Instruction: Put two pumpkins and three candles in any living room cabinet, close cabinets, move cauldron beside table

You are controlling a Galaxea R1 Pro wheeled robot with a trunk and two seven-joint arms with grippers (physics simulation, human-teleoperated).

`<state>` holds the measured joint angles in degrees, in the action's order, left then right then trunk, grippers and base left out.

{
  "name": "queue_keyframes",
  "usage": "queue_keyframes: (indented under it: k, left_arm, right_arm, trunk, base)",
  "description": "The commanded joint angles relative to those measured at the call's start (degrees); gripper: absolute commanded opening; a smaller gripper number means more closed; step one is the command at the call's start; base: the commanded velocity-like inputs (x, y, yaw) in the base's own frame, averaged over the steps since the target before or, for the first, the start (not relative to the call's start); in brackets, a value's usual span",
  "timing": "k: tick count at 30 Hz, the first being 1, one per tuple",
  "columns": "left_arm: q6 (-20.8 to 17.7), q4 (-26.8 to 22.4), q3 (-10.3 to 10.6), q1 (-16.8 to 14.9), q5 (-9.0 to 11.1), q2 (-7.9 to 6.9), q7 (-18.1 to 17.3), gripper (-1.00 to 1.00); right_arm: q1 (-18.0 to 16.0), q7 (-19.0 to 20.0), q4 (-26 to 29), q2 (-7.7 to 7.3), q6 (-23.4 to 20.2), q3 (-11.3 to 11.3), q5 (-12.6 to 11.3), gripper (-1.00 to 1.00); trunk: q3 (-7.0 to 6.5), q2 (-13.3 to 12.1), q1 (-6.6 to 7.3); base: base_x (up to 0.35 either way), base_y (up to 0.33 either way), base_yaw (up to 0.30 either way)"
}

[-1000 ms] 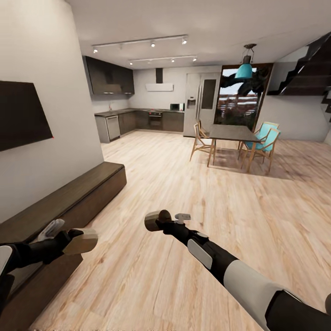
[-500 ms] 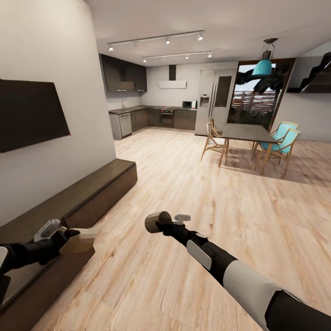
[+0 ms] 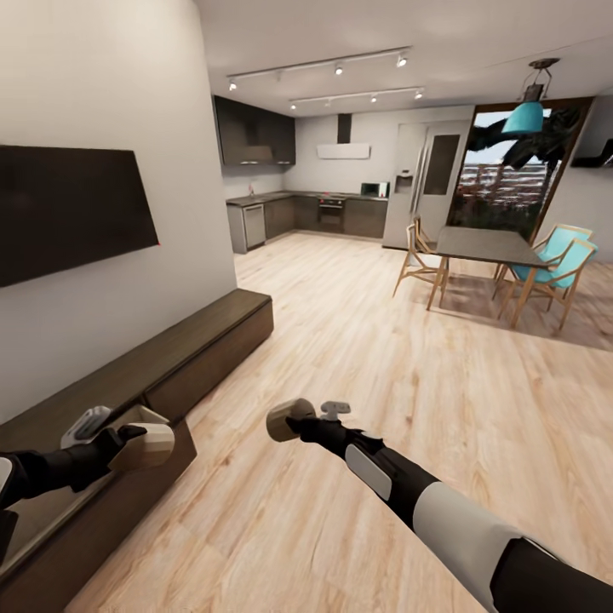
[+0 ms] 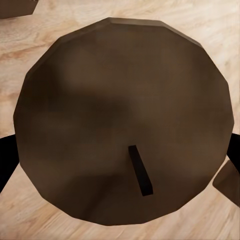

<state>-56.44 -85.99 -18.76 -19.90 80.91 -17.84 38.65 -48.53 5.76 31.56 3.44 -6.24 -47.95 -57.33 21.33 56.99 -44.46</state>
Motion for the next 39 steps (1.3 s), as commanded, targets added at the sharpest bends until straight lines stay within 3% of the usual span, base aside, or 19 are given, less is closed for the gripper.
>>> queue_keyframes:
  k: [1,11,16,39]
  left_arm:
    - [-0.2,-0.1,0.0,0.0,0.5,-0.01,0.6,-1.0]
    - [-0.2,-0.1,-0.3,0.0,0.5,-0.01,0.6,-1.0]
    - [-0.2,-0.1,-1.0,0.0,0.4,-0.03,0.6,-1.0]
    - [-0.2,-0.1,-1.1,0.0,0.4,-0.01,0.6,-1.0]
  right_arm:
    - [-0.1,0.0,0.0,-0.01,-0.2,-0.2,-0.4,-1.0]
    - [-0.1,-1.8,0.8,2.07,-5.4,-0.5,-0.3,-1.0]
    - [-0.1,-1.8,1.0,2.41,-8.5,-0.5,-0.3,-1.0]
    - [-0.1,-1.9,1.0,3.18,-9.4,-0.4,-0.3,-1.0]
  trunk:
    - [-0.05,-0.4,0.22]
    - [-1.16,-4.4,2.42]
    - [-1.72,-6.4,3.52]
    - [-4.22,-15.6,8.57]
  base:
    - [0.0,0.0,0.178]
    - [0.0,0.0,0.177]
    - [0.0,0.0,0.177]
    - [0.0,0.0,0.168]
